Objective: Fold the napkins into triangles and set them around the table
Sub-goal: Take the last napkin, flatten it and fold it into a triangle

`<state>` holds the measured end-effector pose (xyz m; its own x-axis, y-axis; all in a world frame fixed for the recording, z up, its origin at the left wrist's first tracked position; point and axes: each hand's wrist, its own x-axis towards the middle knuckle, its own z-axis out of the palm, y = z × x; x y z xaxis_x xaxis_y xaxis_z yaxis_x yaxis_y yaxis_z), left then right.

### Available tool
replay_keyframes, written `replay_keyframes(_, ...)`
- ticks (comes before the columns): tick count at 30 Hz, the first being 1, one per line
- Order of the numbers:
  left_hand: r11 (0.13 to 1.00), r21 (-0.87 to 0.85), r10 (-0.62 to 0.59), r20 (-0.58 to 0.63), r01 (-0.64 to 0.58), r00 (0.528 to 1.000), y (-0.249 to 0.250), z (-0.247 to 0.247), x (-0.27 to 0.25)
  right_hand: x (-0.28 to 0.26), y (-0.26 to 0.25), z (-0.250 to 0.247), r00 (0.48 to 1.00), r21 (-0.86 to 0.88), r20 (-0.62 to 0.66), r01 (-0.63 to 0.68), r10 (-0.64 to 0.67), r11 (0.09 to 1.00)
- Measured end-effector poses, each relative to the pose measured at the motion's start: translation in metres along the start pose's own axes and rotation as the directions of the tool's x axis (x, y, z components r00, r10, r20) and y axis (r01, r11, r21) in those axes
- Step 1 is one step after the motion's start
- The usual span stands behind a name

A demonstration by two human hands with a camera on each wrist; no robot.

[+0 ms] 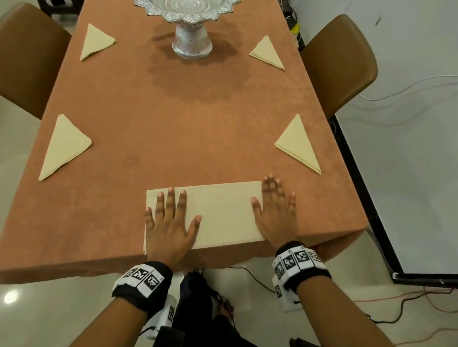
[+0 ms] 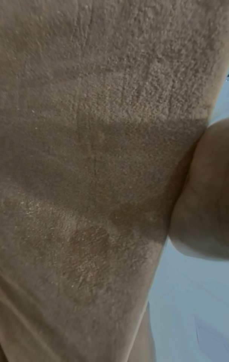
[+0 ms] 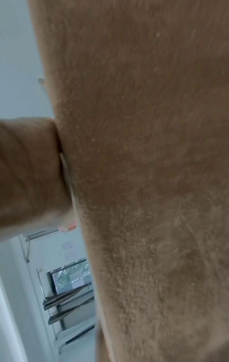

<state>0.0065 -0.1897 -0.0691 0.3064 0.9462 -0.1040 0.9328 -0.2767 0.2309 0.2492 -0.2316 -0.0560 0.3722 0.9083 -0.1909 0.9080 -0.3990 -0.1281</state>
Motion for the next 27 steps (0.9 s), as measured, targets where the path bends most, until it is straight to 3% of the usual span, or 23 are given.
replay_keyframes(2, 1.000, -0.003, 0.001, 0.000, -0.001, 1.000, 0.000, 0.000, 0.000, 0.000, -0.005, -0.006, 1.000, 0.010, -0.017, -0.013, 0.013, 1.000)
replay_keyframes(4, 1.000, 0.000, -0.011, 0.005, 0.011, 1.000, 0.000, 0.001, 0.001, -0.005, -0.036, -0.004, 0.992, 0.057, -0.048, 0.119, -0.116, 0.991)
replay_keyframes(7, 1.000, 0.006, -0.015, 0.004, 0.015, 1.000, 0.001, 0.001, 0.001, -0.021, -0.076, 0.012, 0.950, 0.049, 0.002, 0.311, -0.311, 0.949)
replay_keyframes(12, 0.999, 0.017, -0.040, 0.063, 0.039, 0.997, 0.002, -0.006, 0.000, -0.009, -0.022, 0.009, 0.991, 0.059, -0.033, 0.131, -0.129, 0.990)
replay_keyframes(14, 0.998, -0.012, -0.063, 0.081, 0.064, 0.995, 0.015, -0.012, 0.003, -0.007, -0.011, 0.007, 0.992, 0.045, -0.033, 0.127, -0.125, 0.991)
replay_keyframes(17, 0.993, -0.039, 0.112, 0.012, -0.112, 0.994, 0.067, -0.016, 0.019, -0.007, -0.015, 0.010, 0.991, 0.055, -0.051, 0.127, -0.124, 0.990)
replay_keyframes(19, 0.987, -0.056, 0.157, 0.065, -0.153, 0.985, 0.092, -0.008, 0.026, -0.006, -0.014, 0.011, 0.991, 0.059, -0.060, 0.123, -0.119, 0.991)
replay_keyframes(21, 0.995, -0.031, 0.100, 0.130, -0.097, 0.986, 0.085, 0.000, 0.029, -0.006, -0.012, 0.011, 0.990, 0.056, -0.072, 0.123, -0.119, 0.991)
replay_keyframes(25, 0.997, 0.002, -0.072, 0.077, 0.072, 0.994, 0.018, -0.004, 0.019, -0.005, -0.012, 0.012, 0.988, 0.053, -0.084, 0.138, -0.134, 0.989)
replay_keyframes(27, 0.975, -0.008, -0.222, 0.070, 0.223, 0.973, -0.020, -0.015, 0.014, -0.006, -0.012, 0.012, 0.988, 0.039, -0.073, 0.136, -0.133, 0.990)
